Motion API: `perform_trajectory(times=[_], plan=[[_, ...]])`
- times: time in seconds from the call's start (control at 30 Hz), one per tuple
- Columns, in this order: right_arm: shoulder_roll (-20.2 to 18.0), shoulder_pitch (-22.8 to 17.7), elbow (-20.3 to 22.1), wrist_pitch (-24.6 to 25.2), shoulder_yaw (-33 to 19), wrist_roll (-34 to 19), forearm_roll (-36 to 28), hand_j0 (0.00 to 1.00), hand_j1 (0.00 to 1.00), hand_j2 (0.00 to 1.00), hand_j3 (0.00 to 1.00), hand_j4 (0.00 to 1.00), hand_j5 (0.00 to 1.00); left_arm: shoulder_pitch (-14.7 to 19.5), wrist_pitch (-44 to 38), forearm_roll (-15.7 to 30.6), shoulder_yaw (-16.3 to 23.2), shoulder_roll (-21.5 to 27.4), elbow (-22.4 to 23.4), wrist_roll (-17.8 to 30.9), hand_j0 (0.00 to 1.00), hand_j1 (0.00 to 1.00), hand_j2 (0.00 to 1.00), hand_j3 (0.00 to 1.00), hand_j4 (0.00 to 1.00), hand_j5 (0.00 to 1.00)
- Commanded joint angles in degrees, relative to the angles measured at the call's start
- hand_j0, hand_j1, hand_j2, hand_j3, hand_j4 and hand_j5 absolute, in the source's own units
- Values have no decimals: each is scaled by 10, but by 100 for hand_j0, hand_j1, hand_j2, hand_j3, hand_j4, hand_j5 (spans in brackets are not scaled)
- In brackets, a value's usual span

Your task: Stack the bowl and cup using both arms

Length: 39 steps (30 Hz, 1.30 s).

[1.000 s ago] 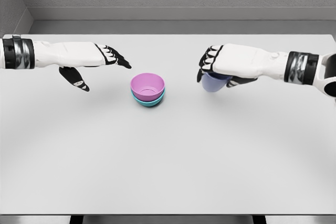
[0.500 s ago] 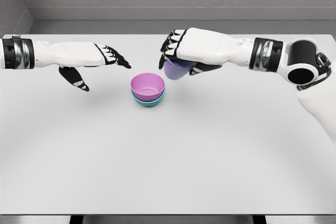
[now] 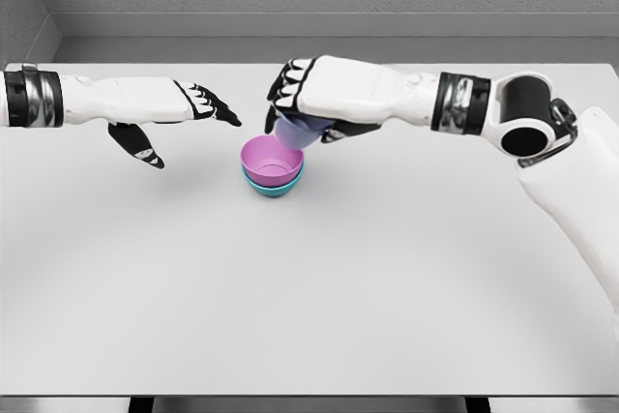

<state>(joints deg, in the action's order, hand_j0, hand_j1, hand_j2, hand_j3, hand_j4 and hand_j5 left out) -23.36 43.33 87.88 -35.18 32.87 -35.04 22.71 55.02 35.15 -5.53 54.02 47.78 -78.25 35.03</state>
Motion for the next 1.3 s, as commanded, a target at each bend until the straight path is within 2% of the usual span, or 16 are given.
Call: perform_trajectory(times=[0.0,0.27,1.27], plan=[[7,0,0,2,11,0,-2,62,62,62,62,62,62,0,-1,3,-1,0,-1,0,100,100,100,100,100,100],[9,11,2,2,16,0,-2,62,62,62,62,62,62,0,-1,3,-1,0,-1,0,100,100,100,100,100,100],[23,16,1,2,45,0,-1,62,62,62,62,62,62,0,-1,3,-1,0,-1,0,100,100,100,100,100,100]])
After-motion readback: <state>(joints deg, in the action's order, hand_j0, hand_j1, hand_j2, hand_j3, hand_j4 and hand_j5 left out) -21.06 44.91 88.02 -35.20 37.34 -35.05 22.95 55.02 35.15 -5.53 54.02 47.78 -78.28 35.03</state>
